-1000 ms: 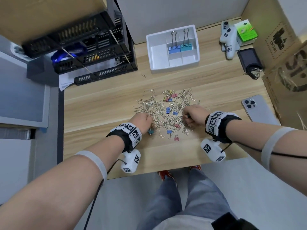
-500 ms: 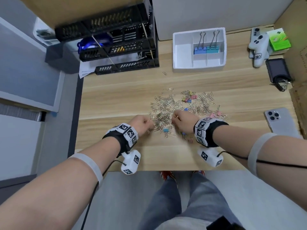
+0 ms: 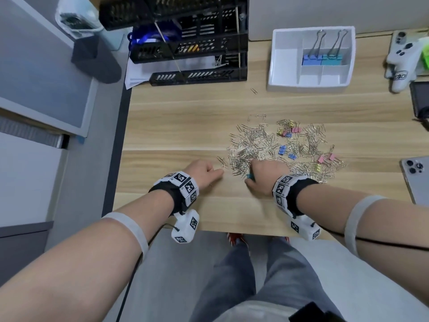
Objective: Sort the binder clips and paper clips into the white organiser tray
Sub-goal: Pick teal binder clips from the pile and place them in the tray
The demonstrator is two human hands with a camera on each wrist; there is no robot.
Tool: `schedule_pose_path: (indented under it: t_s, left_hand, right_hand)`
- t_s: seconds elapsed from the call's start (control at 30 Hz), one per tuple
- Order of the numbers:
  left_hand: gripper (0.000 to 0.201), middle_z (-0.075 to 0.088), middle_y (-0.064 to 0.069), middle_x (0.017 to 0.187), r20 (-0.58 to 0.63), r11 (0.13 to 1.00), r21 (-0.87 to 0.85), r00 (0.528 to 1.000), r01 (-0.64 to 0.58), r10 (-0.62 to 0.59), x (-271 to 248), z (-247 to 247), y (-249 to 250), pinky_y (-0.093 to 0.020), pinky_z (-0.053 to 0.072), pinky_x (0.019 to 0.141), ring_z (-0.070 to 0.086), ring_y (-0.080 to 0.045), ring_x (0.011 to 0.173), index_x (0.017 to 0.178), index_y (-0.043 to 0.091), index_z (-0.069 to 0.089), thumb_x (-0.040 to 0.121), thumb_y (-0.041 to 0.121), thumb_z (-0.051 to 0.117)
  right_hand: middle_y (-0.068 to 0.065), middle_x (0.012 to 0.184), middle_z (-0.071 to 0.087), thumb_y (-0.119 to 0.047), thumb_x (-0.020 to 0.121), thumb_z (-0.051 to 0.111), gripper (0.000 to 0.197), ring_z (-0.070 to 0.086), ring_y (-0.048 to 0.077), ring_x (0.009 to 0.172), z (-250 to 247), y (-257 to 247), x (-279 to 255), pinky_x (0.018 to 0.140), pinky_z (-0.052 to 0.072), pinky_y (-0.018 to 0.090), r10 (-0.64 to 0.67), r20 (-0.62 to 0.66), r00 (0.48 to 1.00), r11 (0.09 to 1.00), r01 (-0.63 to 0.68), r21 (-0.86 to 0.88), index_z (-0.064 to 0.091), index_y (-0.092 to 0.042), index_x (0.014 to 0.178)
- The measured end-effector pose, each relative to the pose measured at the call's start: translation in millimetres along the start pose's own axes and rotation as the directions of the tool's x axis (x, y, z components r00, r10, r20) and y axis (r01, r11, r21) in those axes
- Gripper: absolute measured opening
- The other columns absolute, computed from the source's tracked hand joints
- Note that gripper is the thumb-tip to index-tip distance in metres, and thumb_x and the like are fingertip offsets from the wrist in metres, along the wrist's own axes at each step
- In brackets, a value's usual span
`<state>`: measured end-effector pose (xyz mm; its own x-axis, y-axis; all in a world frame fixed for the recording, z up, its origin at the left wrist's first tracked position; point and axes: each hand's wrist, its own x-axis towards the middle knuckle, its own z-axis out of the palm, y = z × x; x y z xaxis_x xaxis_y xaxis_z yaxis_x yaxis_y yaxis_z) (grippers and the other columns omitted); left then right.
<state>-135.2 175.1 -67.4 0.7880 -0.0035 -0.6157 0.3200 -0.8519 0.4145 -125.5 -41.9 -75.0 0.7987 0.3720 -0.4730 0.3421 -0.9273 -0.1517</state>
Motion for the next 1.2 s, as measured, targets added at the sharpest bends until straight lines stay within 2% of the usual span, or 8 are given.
schedule_pose_path:
  t_s: [0.3, 0.4, 0.47, 0.57, 0.73, 0.9, 1.1, 1.2]
  left_hand:
    - [0.047, 0.048, 0.003, 0.055, 0.044, 0.999, 0.02, 0.998, 0.046, -0.047, 4, -2, 5, -0.026, 0.032, 0.053, 0.043, -0.016, 0.053, 0.055, 0.019, 0.042, 0.089, 0.046, 0.062]
    - [0.049, 0.043, 0.0, 0.056, 0.025, 0.997, -0.071, 0.999, 0.037, -0.035, 9, -7, 20, -0.027, 0.032, 0.053, 0.039, -0.018, 0.052, 0.053, 0.021, 0.037, 0.088, 0.045, 0.061]
    - [0.045, 0.048, -0.003, 0.063, -0.006, 0.992, -0.126, 1.0, 0.009, -0.01, 17, -13, 39, -0.026, 0.034, 0.054, 0.042, -0.018, 0.056, 0.057, 0.022, 0.038, 0.088, 0.046, 0.06]
    - [0.041, 0.046, -0.009, 0.065, -0.015, 0.979, -0.2, 0.999, -0.045, 0.043, 27, -22, 76, -0.027, 0.034, 0.054, 0.043, -0.019, 0.054, 0.064, 0.019, 0.043, 0.091, 0.046, 0.058]
    - [0.035, 0.043, -0.004, 0.058, -0.006, 0.957, -0.273, 0.995, -0.099, 0.101, 33, -25, 128, -0.017, 0.029, 0.039, 0.037, -0.016, 0.038, 0.078, 0.017, 0.049, 0.093, 0.048, 0.054]
    - [0.032, 0.049, 0.001, 0.056, -0.005, 0.947, -0.215, 0.97, -0.237, 0.241, 34, -26, 181, -0.024, 0.038, 0.05, 0.044, -0.016, 0.047, 0.077, 0.017, 0.053, 0.094, 0.044, 0.055]
    - [0.03, 0.055, 0.0, 0.059, 0.003, 0.932, -0.169, 0.946, -0.32, 0.325, 50, -30, 227, -0.029, 0.044, 0.056, 0.051, -0.017, 0.053, 0.078, 0.012, 0.056, 0.092, 0.038, 0.06]
    - [0.032, 0.059, -0.003, 0.066, 0.025, 0.931, -0.122, 0.936, -0.345, 0.351, 59, -33, 241, -0.029, 0.044, 0.057, 0.054, -0.016, 0.058, 0.083, 0.005, 0.061, 0.094, 0.034, 0.057]
  right_hand:
    - [0.003, 0.08, 0.058, -0.041, 0.092, 0.044, 0.032, 0.057, 0.024, 0.075, -7, 9, 2, 0.064, 0.044, 0.031, 0.085, 0.061, 0.994, 0.928, -0.102, 0.359, 0.055, -0.011, 0.093]
    - [0.006, 0.07, 0.057, -0.028, 0.097, 0.041, 0.033, 0.052, 0.023, 0.065, -14, 17, 3, 0.059, 0.039, 0.029, 0.072, 0.171, 0.983, 0.627, -0.178, 0.759, 0.058, -0.004, 0.081]
    - [0.002, 0.052, 0.044, -0.019, 0.093, 0.042, 0.028, 0.038, 0.019, 0.045, -20, 22, 2, 0.048, 0.029, 0.028, 0.042, 0.296, 0.954, 0.238, -0.297, 0.925, 0.049, -0.01, 0.067]
    - [-0.002, 0.051, 0.028, -0.016, 0.087, 0.041, 0.023, 0.018, 0.012, 0.038, -30, 32, 6, 0.045, 0.012, 0.024, -0.091, 0.453, 0.887, -0.211, -0.462, 0.861, 0.04, -0.018, 0.064]
    - [0.001, 0.059, 0.043, -0.028, 0.1, 0.047, 0.028, 0.03, 0.01, 0.037, -36, 58, 15, 0.033, 0.021, 0.017, -0.103, 0.473, 0.875, -0.365, -0.476, 0.8, 0.045, -0.014, 0.075]
    - [0.005, 0.065, 0.054, -0.017, 0.094, 0.047, 0.024, 0.043, 0.01, 0.054, -44, 87, 18, 0.035, 0.035, 0.017, -0.151, 0.527, 0.836, -0.657, -0.483, 0.579, 0.051, -0.011, 0.072]
    - [0.02, 0.086, 0.063, -0.009, 0.099, 0.046, 0.016, 0.069, 0.026, 0.06, -60, 103, 29, 0.051, 0.059, 0.032, -0.152, 0.485, 0.861, -0.823, -0.383, 0.421, 0.054, 0.005, 0.1]
    - [0.022, 0.072, 0.066, -0.012, 0.102, 0.043, 0.024, 0.069, 0.028, 0.055, -74, 118, 31, 0.053, 0.061, 0.036, -0.175, 0.421, 0.89, -0.831, -0.363, 0.421, 0.055, 0.008, 0.097]
